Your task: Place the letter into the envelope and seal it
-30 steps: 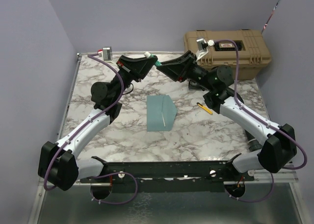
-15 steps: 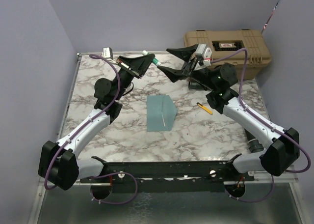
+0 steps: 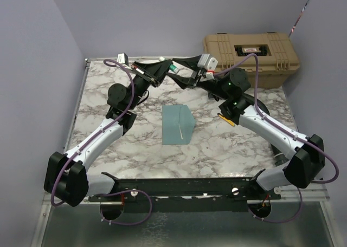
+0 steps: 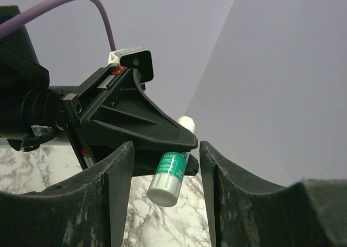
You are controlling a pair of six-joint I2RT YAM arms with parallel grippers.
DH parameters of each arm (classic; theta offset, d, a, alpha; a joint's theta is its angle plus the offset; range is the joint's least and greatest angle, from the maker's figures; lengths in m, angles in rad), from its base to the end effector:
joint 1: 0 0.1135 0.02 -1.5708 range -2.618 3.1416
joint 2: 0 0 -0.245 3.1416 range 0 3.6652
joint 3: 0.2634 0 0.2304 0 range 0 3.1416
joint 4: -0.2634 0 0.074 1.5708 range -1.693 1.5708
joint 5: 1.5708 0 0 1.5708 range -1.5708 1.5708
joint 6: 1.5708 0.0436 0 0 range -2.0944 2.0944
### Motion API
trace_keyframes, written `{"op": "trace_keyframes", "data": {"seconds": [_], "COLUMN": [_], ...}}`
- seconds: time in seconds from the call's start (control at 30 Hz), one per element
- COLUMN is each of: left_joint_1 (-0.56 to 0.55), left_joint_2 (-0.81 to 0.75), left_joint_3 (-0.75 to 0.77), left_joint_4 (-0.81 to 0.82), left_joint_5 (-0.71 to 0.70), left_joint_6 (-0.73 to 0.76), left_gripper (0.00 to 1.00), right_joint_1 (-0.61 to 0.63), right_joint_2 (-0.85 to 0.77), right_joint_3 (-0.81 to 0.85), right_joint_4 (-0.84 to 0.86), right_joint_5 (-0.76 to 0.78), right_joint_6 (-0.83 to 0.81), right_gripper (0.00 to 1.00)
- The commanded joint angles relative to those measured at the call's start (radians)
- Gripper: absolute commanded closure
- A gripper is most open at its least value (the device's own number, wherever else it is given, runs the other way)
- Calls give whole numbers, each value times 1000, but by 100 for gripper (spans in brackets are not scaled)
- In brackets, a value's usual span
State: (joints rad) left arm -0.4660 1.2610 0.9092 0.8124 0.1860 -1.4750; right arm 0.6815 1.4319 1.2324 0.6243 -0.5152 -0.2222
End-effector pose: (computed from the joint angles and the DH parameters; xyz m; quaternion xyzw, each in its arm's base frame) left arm 0.2461 -0.1328 0.3784 -0.1846 0.4975 -0.7259 0.4376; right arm 0.2334 0.2170 0.4170 -0.4215 0.3782 0.3195 0.7598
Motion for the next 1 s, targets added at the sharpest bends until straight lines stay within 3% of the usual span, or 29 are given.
{"op": "trace_keyframes", "data": {"seconds": [0.0, 0.2, 0.5, 0.63, 0.8, 0.87, 0.93, 0.97], "left_joint_1": [3, 3, 3, 3, 3, 3, 3, 3], "left_joint_2": [-22, -39, -52, -53, -59, -59, -60, -61], "left_joint_3": [27, 18, 19, 16, 10, 8, 8, 6], "left_joint_4": [-6, -7, -7, -7, -7, -7, -8, -9], "left_joint_5": [-8, -16, -17, -14, -13, -11, -5, -2], "left_joint_6": [-39, -56, -53, -52, -44, -43, -34, -27], "left_gripper": [100, 100, 100, 100, 100, 100, 100, 96], "right_joint_1": [12, 12, 11, 11, 11, 12, 12, 12], "right_joint_2": [16, 32, 32, 40, 40, 41, 39, 33], "right_joint_3": [13, 33, 12, 32, 41, 51, 57, 57], "right_joint_4": [-17, -36, -48, -80, -103, -110, -113, -108], "right_joint_5": [64, 100, 123, 125, 131, 132, 129, 129], "right_joint_6": [-60, -75, -82, -78, -84, -83, -76, -64], "right_gripper": [48, 70, 59, 68, 68, 74, 95, 99]}}
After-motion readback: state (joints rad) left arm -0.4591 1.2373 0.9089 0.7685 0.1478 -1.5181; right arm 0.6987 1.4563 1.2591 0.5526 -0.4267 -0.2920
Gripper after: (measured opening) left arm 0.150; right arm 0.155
